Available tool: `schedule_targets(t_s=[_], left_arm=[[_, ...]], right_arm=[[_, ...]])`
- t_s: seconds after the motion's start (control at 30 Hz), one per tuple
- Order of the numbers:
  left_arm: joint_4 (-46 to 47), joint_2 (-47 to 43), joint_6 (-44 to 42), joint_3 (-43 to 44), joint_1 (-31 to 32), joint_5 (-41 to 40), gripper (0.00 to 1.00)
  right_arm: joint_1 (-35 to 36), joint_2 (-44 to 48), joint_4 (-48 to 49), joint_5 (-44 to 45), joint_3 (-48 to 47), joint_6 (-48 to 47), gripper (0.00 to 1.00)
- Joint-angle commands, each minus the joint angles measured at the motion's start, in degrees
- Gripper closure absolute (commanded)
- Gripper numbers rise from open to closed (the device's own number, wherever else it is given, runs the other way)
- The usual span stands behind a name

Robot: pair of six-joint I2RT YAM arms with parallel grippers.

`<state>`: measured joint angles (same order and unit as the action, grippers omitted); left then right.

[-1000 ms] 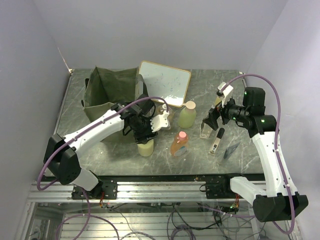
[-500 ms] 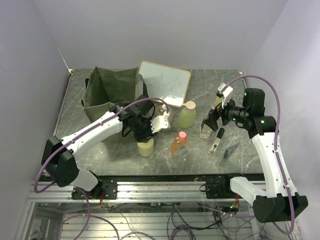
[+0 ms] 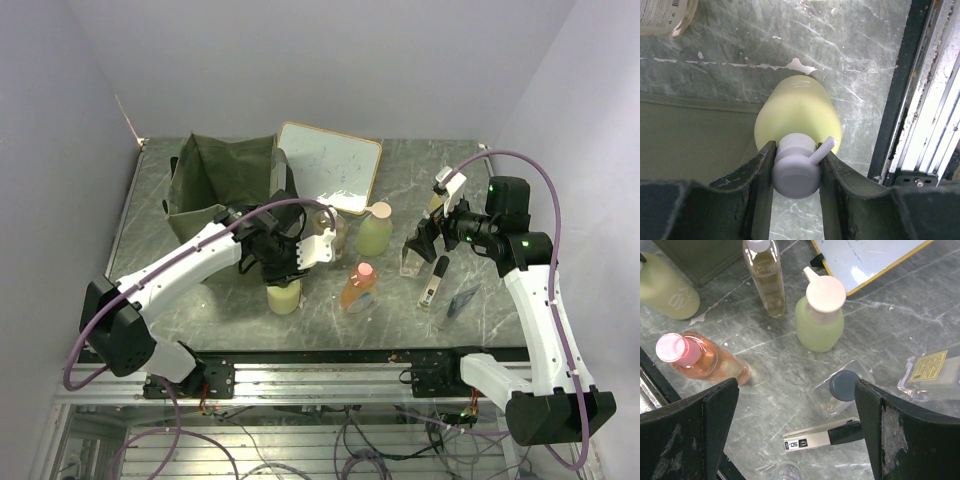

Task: Place the personal care products into the canvas bag
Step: Pick up the care product from the center of the board.

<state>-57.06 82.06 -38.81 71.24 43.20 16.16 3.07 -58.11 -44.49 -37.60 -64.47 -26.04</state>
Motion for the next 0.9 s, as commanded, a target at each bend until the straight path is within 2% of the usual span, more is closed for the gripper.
schedule_targets(t_s=[0.0, 0.27, 0.5, 0.73, 0.87], left_arm=[[-4.2, -2.7, -2.0, 6.4, -0.2, 2.3, 0.93], [-13.2, -3.5, -1.6, 17.7, -0.2, 4.6, 0.93], [-19.2, -3.8, 2.5, 34.1, -0.2, 2.5, 0.93], [-17.1, -3.7, 10.4, 50.2, -0.2, -3.2, 0.93], [-14.7, -3.5, 14.5, 56.9, -2.8, -2.3, 0.93]], right_arm=[[-0.3, 0.1, 0.2, -0.7, -0.2, -0.8, 0.0], [-0.3, -0.5, 0.0, -0.6, -0.8, -1.0, 0.0], [-0.3, -1.1, -0.2, -0.7, -1.6, -1.3, 0.0], [-0.3, -1.6, -0.4, -1.2, -2.2, -1.4, 0.0], [-0.3, -1.7, -0.4, -1.0, -2.2, -1.5, 0.0]])
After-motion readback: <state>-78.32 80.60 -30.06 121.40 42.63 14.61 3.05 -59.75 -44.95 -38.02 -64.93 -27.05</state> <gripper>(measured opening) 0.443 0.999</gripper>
